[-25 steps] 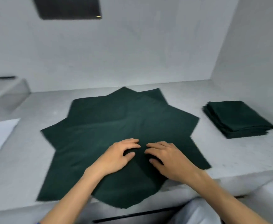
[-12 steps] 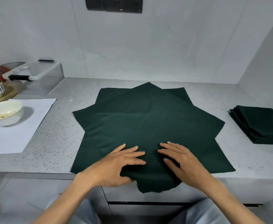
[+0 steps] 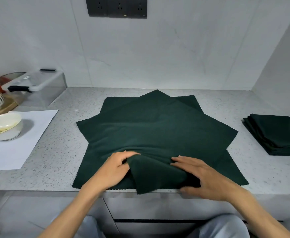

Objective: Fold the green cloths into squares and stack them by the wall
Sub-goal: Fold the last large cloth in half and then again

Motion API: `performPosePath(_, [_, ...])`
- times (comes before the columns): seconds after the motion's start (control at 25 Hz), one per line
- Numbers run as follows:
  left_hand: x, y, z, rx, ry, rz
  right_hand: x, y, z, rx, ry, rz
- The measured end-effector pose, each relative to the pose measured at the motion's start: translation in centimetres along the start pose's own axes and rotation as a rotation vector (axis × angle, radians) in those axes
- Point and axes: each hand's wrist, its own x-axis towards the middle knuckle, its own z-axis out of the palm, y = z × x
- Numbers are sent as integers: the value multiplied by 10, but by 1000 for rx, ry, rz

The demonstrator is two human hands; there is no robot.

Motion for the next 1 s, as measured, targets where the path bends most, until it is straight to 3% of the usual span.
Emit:
performPosePath(0.08, [7,11,-8,-139,4,21,7,8,-2,17,146,17])
performPosePath(0.2, [3,-1,-23,-173,-59,-15,11,47,-9,-157,344,48])
performPosePath(0.32, [-3,-24,-31,175,-161,-20,14,87,-25,-215,454,306])
performPosePath(0.44, [0,-23,-20,468,-318,121,26,90,-39,-352,401,397])
performPosePath(0.56, [-6,-17,-36,313,-395,115,8,75,-56,-506,125,349])
performPosePath(0.68, [-18,-3,-63,-85,-233,-23,-22,45,-106,-204,-154,353])
performPosePath(0.8, [-16,-6,-76,-265,41,-297,16,38,-155,88,-114,353])
performPosePath(0.88, [-12,-15,-76,-206,183,-438,70,42,-166,-3,-109,475])
performPosePath(0.92, [-11,-20,-74,-115,258,-465,91,47,-160,-166,-84,535])
performPosePath(1.0, [-13,-25,-70,89,343,-469,100,54,-128,-421,58,510])
